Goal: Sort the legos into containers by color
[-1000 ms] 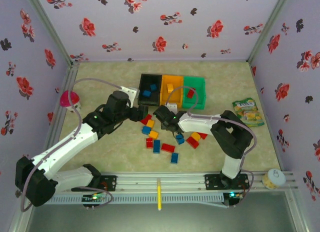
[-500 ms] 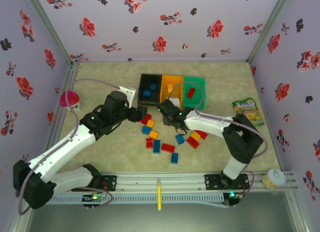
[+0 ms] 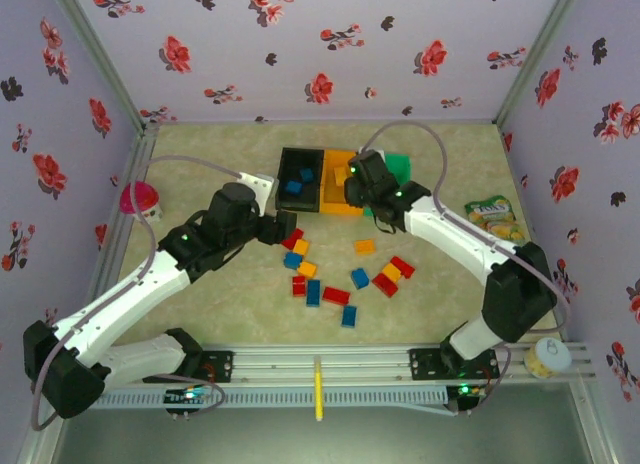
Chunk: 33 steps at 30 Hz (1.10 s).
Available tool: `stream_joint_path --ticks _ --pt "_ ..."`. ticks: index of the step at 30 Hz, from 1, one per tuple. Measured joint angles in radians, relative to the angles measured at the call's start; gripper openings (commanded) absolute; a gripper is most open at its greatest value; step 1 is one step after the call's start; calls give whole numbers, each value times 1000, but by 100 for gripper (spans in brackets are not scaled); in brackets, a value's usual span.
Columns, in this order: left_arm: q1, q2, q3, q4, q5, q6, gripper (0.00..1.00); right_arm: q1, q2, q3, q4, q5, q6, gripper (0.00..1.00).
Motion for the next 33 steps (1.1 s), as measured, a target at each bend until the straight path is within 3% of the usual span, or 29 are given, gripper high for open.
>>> stream_joint_path --ticks 12,22,33 --pt "-22 27 7 0 -7 -19 77 -135 352 247 39 -161 -81 37" --pt "-24 27 10 1 -13 -19 76 -159 465 404 26 -192 -101 39" --pt "-24 27 10 0 -15 -23 77 -181 521 475 -23 -191 -124 58"
